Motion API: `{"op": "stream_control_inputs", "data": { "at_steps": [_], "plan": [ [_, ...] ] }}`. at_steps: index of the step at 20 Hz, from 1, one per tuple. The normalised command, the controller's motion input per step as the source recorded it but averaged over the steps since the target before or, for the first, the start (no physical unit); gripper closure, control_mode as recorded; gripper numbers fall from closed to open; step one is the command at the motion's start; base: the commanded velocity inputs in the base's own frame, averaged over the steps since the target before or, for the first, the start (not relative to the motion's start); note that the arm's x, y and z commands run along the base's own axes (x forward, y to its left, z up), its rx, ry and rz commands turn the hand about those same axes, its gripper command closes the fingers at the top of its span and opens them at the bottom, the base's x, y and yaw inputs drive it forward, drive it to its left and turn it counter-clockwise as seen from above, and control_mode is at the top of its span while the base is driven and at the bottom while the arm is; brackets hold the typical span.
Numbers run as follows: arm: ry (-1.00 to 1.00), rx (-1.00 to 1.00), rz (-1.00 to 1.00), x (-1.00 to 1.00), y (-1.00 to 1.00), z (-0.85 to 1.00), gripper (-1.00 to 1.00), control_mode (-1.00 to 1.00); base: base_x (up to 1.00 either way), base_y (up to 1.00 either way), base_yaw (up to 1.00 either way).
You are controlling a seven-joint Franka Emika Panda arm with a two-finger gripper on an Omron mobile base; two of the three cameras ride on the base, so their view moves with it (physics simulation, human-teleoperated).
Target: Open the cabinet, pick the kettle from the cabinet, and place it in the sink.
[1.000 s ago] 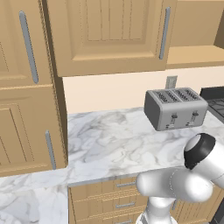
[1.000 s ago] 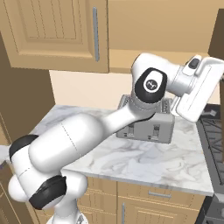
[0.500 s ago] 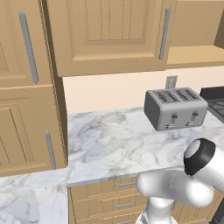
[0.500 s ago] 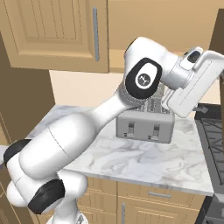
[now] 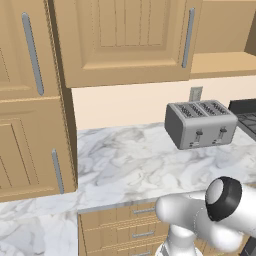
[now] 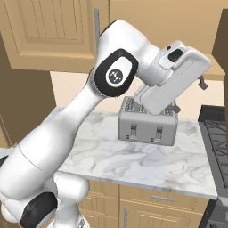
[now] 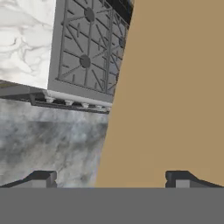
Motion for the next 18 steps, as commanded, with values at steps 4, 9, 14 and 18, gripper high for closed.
{"op": "stream_control_inputs", "data": {
  "at_steps": [4,9,14,18],
  "plan": [
    [-0.16,0.1,0.0,-0.35,0.72,-0.01,-1.0,-1.0,0.0,0.0,0.0],
    [-0.15,0.09,0.0,-0.33,0.8,-0.05,-1.0,-1.0,0.0,0.0,0.0],
    [-0.12,0.1,0.0,-0.34,0.67,-0.17,-1.0,-1.0,0.0,0.0,0.0],
    [-0.05,0.08,0.0,-0.33,0.71,-0.26,-1.0,-1.0,0.0,0.0,0.0]
  ]
}}
